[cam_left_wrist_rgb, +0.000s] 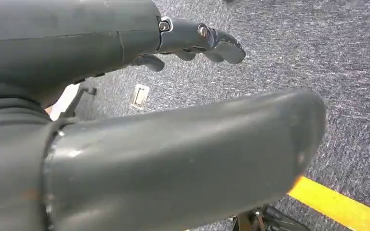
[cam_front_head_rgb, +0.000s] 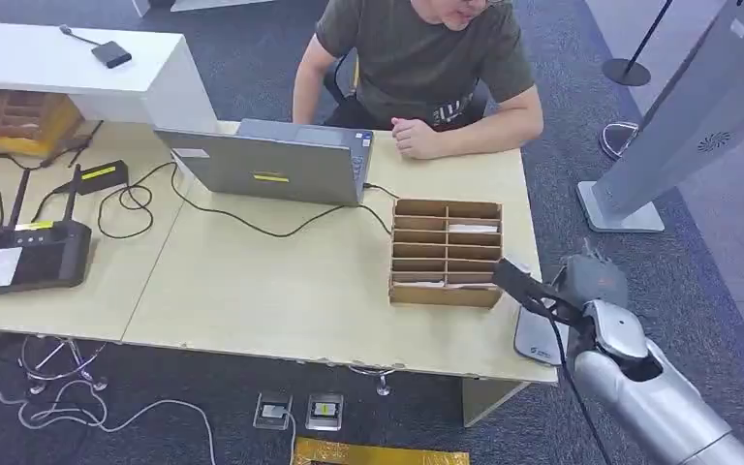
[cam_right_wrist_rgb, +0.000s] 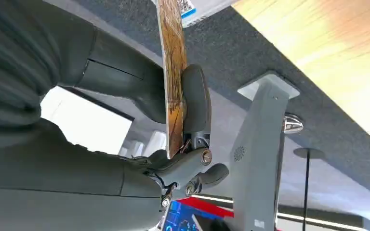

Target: Pass the card to the sensor for recognition and then transmit it.

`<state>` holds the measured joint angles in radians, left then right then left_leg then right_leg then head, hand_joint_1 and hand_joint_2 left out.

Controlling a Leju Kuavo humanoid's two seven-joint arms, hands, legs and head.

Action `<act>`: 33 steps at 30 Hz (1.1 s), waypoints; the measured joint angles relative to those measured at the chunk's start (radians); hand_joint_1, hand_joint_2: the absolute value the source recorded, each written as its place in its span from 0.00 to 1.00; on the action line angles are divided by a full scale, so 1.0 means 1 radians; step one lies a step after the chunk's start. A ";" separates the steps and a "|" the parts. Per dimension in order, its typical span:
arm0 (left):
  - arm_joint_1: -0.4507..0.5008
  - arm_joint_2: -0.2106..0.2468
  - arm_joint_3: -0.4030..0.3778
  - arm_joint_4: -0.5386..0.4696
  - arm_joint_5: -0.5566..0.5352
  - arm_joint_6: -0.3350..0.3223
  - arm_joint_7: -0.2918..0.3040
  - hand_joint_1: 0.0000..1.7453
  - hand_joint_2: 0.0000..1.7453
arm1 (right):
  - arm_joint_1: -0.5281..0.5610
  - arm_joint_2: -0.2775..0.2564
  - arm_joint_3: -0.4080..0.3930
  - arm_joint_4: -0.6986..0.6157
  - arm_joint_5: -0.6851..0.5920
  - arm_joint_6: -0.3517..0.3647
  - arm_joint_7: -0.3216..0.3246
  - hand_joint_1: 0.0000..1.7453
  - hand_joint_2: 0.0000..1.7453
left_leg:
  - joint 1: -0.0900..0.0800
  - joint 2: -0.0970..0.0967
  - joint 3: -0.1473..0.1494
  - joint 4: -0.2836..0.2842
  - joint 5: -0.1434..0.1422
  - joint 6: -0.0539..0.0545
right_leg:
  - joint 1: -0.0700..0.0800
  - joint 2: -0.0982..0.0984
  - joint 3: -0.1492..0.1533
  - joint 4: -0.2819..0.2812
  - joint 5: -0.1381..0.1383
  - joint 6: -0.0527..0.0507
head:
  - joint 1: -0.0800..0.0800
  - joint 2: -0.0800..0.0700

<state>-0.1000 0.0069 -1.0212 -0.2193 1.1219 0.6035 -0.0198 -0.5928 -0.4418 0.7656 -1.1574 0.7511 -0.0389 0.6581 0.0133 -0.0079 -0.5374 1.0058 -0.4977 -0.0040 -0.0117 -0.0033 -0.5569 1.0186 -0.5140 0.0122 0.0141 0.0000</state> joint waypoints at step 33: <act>-0.001 0.000 -0.012 0.000 0.042 0.008 0.000 0.00 0.00 | -0.043 -0.040 -0.024 -0.133 0.025 0.045 -0.032 1.00 1.00 | 0.000 0.000 -0.001 0.000 0.000 0.000 | 0.000 0.000 0.000 0.000 0.000 0.000 | 0.000 0.000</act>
<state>-0.1007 0.0065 -1.0334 -0.2193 1.1635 0.6119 -0.0198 -0.6358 -0.4822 0.7420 -1.2909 0.7759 0.0057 0.6256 0.0132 -0.0079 -0.5384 1.0057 -0.4976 -0.0040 -0.0118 -0.0037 -0.5565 1.0189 -0.5139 0.0123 0.0141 0.0000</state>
